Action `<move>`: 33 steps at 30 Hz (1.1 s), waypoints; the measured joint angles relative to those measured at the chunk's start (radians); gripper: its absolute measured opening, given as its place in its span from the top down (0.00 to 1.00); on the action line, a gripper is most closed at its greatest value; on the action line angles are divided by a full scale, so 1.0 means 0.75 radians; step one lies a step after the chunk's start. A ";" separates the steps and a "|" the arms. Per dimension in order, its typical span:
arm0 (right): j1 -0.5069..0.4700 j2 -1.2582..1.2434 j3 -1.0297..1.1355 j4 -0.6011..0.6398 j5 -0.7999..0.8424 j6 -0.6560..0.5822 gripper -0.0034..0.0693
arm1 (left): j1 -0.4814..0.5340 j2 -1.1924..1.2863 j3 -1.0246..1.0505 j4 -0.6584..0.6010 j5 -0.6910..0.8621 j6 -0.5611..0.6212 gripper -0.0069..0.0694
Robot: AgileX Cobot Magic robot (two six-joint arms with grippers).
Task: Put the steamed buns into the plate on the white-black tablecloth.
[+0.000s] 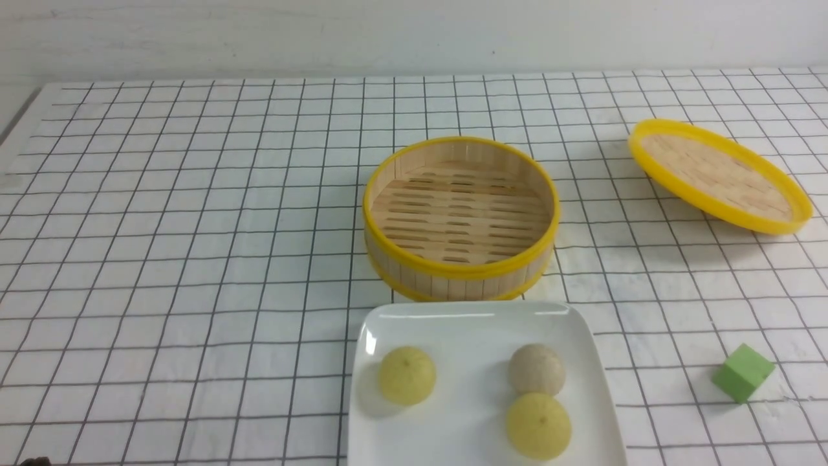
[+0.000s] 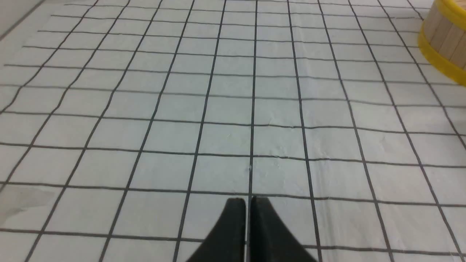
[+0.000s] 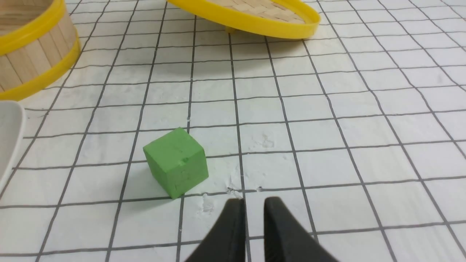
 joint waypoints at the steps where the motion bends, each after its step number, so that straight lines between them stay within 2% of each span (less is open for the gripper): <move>1: 0.000 0.000 0.000 0.000 0.000 0.000 0.81 | -0.005 0.000 0.000 0.000 -0.002 0.000 0.85; 5: 0.000 0.000 0.000 0.000 0.000 0.000 0.80 | -0.070 0.000 0.001 0.004 -0.002 0.000 0.84; 11: 0.000 0.000 0.000 0.000 0.000 0.000 0.79 | -0.088 0.000 0.001 0.004 -0.002 0.000 0.84; 29: 0.000 0.000 0.000 0.000 0.000 0.000 0.76 | -0.087 0.000 0.001 0.014 -0.003 -0.001 0.82; 33: 0.000 0.000 0.000 0.000 0.000 0.000 0.75 | -0.028 0.000 0.001 0.015 -0.003 -0.001 0.81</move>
